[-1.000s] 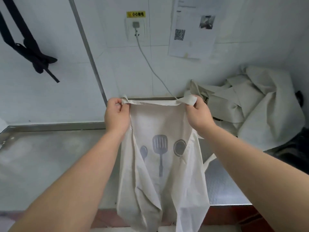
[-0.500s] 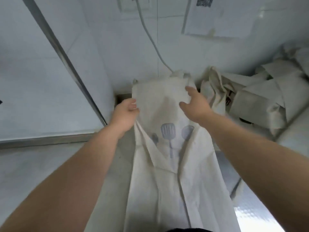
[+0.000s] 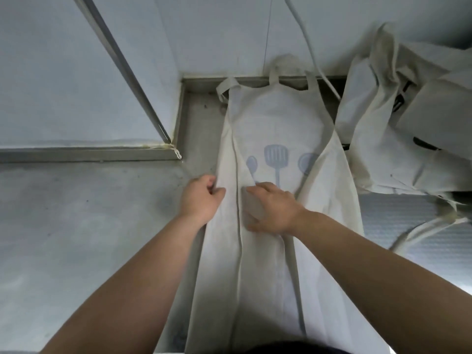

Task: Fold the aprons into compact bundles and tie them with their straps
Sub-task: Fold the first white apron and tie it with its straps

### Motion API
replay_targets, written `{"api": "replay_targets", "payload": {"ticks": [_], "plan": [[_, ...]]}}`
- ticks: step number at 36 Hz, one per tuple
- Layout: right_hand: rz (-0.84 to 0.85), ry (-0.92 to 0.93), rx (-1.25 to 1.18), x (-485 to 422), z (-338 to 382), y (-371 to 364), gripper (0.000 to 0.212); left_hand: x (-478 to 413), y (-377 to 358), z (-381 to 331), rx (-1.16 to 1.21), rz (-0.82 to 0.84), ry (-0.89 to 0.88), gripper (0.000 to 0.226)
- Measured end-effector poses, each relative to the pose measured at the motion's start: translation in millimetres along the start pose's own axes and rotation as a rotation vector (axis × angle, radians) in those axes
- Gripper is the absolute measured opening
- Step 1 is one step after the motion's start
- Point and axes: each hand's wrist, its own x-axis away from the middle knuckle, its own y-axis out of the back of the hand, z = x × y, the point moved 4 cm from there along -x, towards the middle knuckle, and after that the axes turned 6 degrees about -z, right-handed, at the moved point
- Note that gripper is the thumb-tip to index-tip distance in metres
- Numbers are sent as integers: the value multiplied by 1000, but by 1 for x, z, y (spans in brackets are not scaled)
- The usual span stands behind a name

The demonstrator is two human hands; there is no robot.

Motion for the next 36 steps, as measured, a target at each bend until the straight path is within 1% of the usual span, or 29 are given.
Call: {"api": "replay_targets", "payload": {"ticks": [2, 6, 8, 11, 14, 16, 18, 19, 21, 23, 24, 26, 28, 30, 32, 36], "plan": [[-18, 18, 85, -2, -2, -4, 74, -3, -2, 1, -14, -2, 11, 24], [-64, 44, 134, -3, 0, -4, 51, -5, -1, 3, 11, -32, 47, 21], [-84, 49, 153, -4, 2, 0, 45, -7, 1, 7, 59, -21, 84, 17], [-94, 20, 138, -7, 2, 2, 43, -11, 3, 19, 176, 3, 171, 7], [-136, -11, 109, -9, -2, 3, 48, -16, 9, 31, 196, 8, 204, 10], [-156, -22, 100, -11, -2, 2, 50, -17, 12, 30, 70, 17, 124, 12], [-179, -19, 101, -13, 3, 2, 50, -17, 14, 25, -78, -27, -14, 24], [-208, -15, 83, -13, 5, 3, 49, -15, 15, 21, -132, -65, -90, 29], [-309, -12, 22, -15, 11, 5, 41, -13, 16, 12, -166, -129, -261, 35], [-394, -20, -3, -16, 16, 8, 35, -11, 10, 7, -203, -81, -448, 37], [-373, -34, 2, -17, 17, 8, 38, -10, 7, 6, -235, -40, -513, 37], [-222, -104, 37, -20, 17, 6, 44, -10, 2, 8, -295, 41, -532, 39], [-104, -167, 68, -22, 15, 4, 35, -11, 2, 10, -301, 53, -498, 40], [-109, -205, 56, -25, 12, 4, 21, -13, 2, 10, -312, 55, -486, 36], [-129, -222, 16, -25, 9, 6, 15, -15, 1, 9, -327, 71, -476, 35], [-192, -317, -156, -24, 0, 17, 19, -15, -1, 8, -377, 79, -443, 39]]}}
